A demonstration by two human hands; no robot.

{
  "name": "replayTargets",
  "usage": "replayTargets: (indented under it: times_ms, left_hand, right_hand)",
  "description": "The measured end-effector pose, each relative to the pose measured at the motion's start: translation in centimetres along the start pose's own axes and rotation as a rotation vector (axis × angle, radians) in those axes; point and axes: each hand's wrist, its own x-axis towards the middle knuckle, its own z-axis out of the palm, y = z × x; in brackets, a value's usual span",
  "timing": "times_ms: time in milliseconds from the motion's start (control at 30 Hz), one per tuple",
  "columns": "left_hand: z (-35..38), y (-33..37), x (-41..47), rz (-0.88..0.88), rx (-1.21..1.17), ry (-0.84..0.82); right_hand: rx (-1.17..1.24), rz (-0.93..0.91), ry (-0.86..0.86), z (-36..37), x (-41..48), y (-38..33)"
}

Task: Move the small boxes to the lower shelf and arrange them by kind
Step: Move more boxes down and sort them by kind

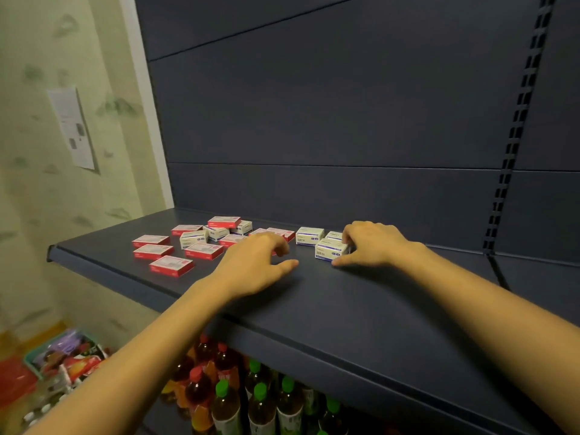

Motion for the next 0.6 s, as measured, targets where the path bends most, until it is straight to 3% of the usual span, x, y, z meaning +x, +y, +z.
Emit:
replayTargets:
  times_ms: [267, 433, 600]
  left_hand:
    - [1.5, -2.6, 5.4, 0.158, -0.064, 0.062]
    - [2.6, -4.4, 8.3, 0.254, -0.119, 0.009]
    - [3.6, -4.8, 11.0, 0.327, -0.314, -0.051]
  right_hand:
    - [0.013, 0.142, 0.005, 0.9, 1.9, -0.7]
    - [0.055, 0.225, -0.014, 0.6, 1.7, -1.1]
    - [0.089, 0.315, 0.095, -0.3, -1.1, -1.2]
